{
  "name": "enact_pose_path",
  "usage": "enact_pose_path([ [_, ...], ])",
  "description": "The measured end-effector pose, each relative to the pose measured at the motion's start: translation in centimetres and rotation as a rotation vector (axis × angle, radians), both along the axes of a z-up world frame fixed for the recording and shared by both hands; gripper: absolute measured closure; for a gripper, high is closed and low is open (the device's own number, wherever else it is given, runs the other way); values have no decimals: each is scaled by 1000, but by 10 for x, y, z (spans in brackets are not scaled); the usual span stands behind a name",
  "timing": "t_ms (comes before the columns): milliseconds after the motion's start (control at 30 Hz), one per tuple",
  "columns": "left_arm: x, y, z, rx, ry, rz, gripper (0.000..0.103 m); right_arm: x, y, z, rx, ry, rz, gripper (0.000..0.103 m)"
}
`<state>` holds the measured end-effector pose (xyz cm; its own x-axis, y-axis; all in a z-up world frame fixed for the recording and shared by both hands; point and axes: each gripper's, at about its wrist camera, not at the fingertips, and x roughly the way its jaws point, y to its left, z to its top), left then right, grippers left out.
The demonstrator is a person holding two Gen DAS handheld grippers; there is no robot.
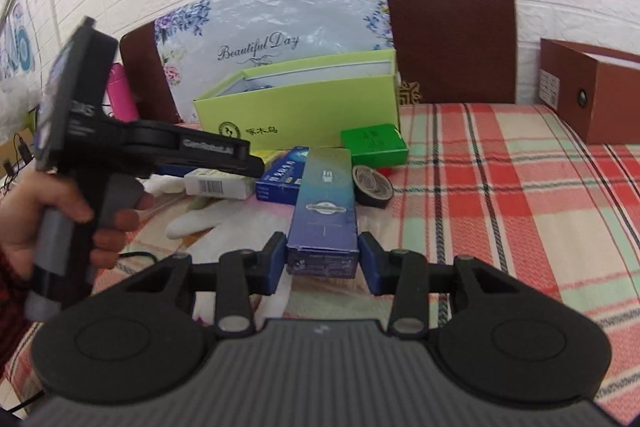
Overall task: Organize objects
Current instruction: 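Grasp the yellow medicine box with the left tool while the right tool grasps the teal box, then lower the yellow box into the green box with left tool while right places teal box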
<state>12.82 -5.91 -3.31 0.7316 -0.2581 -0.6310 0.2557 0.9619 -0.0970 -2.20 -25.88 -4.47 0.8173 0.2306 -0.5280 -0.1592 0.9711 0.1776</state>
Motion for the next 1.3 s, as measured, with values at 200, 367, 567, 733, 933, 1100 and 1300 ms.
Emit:
enact_pose_path([
  [200, -20, 24, 7, -24, 30, -33, 30, -2, -1, -3, -10, 16, 14, 64],
  [367, -78, 45, 14, -43, 49, -115, 29, -8, -6, -12, -40, 64, 26, 64],
  [567, -77, 40, -1, 35, 60, -38, 29, 3, -5, -27, -59, 100, 23, 59],
  [733, -66, 38, -10, 79, 72, -9, 24, 18, 5, -30, -96, 85, 17, 56],
  [933, -66, 66, -9, -139, 133, 54, 22, 36, 13, -33, -125, 75, 35, 56],
  [1100, -55, 95, -17, -433, 249, 158, 19, 40, 13, -38, -127, 92, 34, 56],
  [1300, -44, 79, -18, -307, 192, 168, 19, 42, 11, -43, -119, 106, 25, 55],
])
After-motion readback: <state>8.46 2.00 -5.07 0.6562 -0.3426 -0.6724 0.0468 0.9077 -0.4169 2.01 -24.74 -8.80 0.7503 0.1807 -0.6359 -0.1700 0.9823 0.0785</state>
